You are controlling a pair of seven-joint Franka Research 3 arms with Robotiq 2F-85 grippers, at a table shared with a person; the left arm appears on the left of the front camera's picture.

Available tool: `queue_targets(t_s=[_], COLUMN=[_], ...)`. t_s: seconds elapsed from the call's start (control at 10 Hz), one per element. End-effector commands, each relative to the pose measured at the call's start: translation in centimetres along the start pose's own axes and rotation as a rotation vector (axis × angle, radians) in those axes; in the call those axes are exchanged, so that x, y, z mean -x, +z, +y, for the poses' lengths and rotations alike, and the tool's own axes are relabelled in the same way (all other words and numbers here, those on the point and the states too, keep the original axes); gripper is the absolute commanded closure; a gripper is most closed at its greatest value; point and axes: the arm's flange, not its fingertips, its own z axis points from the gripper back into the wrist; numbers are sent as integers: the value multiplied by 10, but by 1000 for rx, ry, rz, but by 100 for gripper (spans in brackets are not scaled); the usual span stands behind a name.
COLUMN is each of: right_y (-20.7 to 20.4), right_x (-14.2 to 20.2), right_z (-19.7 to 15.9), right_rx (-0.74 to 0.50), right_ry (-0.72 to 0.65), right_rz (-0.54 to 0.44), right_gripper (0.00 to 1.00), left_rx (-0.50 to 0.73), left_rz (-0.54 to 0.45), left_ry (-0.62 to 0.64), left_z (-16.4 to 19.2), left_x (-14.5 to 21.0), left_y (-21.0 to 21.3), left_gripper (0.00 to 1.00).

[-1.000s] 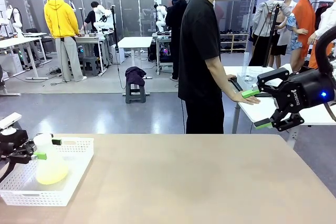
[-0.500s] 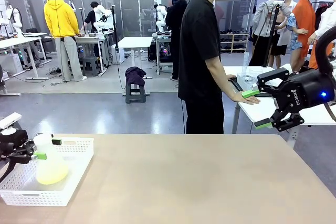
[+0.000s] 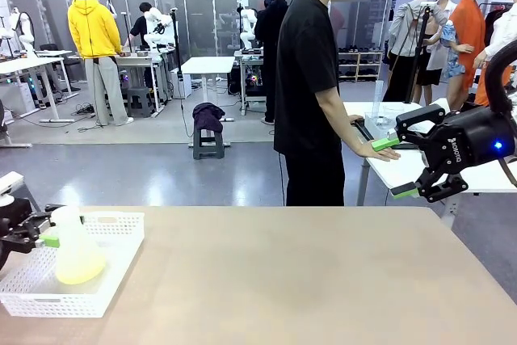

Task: Prepare the solutions needed for the experiment.
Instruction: When the human places the Big flask in the center of the table, pick up the Big flask and place it in the left Organizing basket.

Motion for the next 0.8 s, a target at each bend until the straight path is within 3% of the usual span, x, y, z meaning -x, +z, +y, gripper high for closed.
queue_targets(t_s=[0.0, 0.4, 0.6, 0.7], right_y=[0, 0, 0, 0], right_x=[1, 1, 1, 1], right_z=[1, 1, 1, 1], right_rx=[-13, -13, -13, -13], right_ry=[6, 6, 6, 6], right_rz=[-1, -1, -1, -1], right_gripper=[4, 4, 4, 4], left_rx=[-13, -147, -225, -200], left_rz=[38, 111, 169, 214], left_ry=[-26, -66, -129, -184], left_z=[-5, -16, -38, -49], left_x=[-7, -34, -89, -121], left_y=[17, 71, 83, 77], left_gripper=[7, 7, 7, 7])
